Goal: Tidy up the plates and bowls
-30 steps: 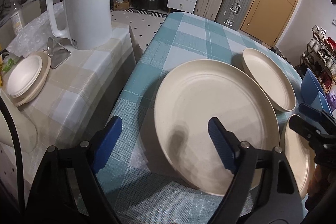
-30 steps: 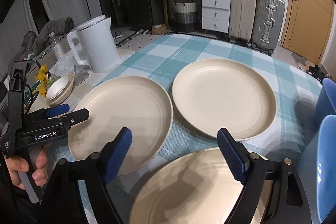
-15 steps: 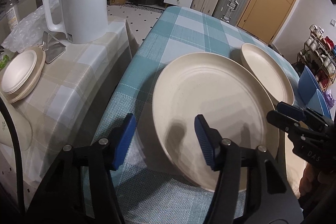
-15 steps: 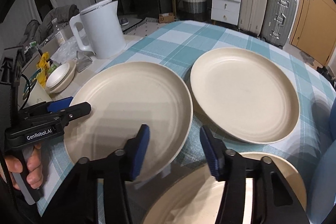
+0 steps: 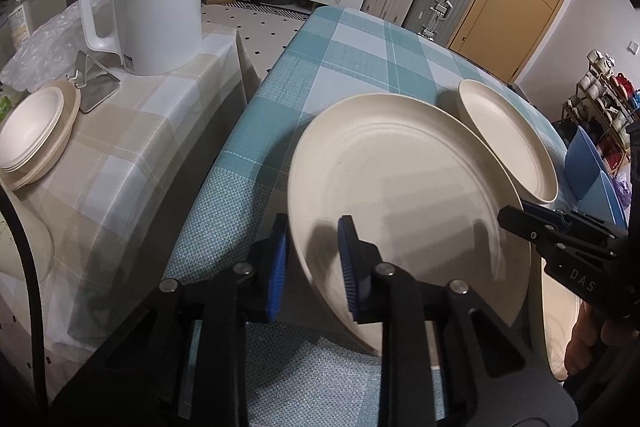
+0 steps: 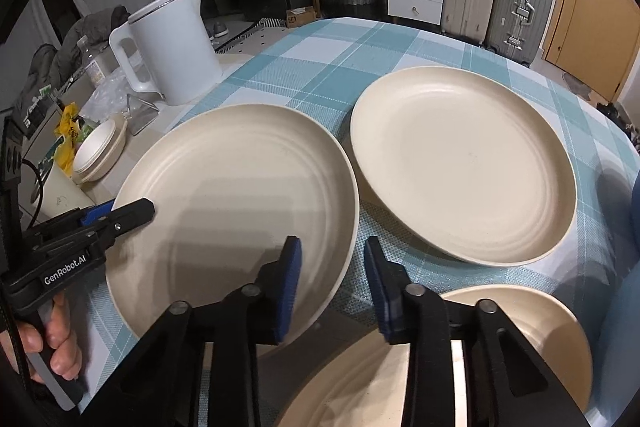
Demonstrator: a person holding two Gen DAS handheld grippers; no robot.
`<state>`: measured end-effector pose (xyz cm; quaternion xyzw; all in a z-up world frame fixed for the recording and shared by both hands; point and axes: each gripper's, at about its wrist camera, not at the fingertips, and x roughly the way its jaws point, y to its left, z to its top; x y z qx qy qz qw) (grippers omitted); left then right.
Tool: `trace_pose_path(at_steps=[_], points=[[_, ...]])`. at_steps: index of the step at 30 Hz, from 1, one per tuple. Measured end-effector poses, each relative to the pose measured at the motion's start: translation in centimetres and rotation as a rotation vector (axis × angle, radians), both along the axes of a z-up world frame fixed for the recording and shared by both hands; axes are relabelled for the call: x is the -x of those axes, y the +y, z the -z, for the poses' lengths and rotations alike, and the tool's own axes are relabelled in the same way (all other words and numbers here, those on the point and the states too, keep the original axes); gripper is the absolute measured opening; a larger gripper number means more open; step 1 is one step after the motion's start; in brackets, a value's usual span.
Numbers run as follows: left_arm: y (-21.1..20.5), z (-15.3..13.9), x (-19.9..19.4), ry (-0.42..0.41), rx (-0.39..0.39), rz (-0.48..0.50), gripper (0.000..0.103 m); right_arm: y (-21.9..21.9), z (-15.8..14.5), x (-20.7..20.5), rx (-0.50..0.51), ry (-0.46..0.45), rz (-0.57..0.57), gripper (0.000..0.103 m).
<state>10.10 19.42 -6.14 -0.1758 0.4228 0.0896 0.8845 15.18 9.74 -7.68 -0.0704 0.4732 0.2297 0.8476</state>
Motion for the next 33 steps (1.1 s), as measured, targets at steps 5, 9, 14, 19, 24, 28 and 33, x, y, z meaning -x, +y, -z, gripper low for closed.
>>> trace_pose_path(at_steps=[5, 9, 14, 19, 24, 28, 33], points=[[0.2, 0.0, 0.2, -0.001, -0.005, -0.012, 0.013, 0.0, 0.0, -0.1, 0.017, -0.010, 0.016, 0.018], [0.2, -0.3, 0.3, -0.008, -0.018, -0.015, 0.012, 0.0, 0.0, 0.0, 0.021, -0.016, 0.014, 0.016], [0.2, -0.8, 0.5, -0.020, -0.029, -0.021, 0.012, -0.1, -0.2, 0.2, 0.022, -0.025, 0.014, 0.016], [0.2, -1.5, 0.9, -0.035, -0.037, -0.021, 0.012, 0.1, -0.7, 0.8, 0.020, -0.039, 0.010, 0.016], [-0.2, -2.3, 1.4, -0.051, -0.044, -0.015, 0.012, -0.2, -1.3, 1.1, 0.010, -0.050, 0.016, 0.016], [-0.6, -2.9, 1.5, -0.064, -0.048, -0.007, 0.012, -0.6, -1.8, 1.5, 0.006, -0.061, 0.021, 0.016], [-1.3, -3.7, 1.7, -0.080, -0.058, 0.009, 0.013, -1.2, -2.6, 1.9, -0.001, -0.074, 0.035, 0.016]])
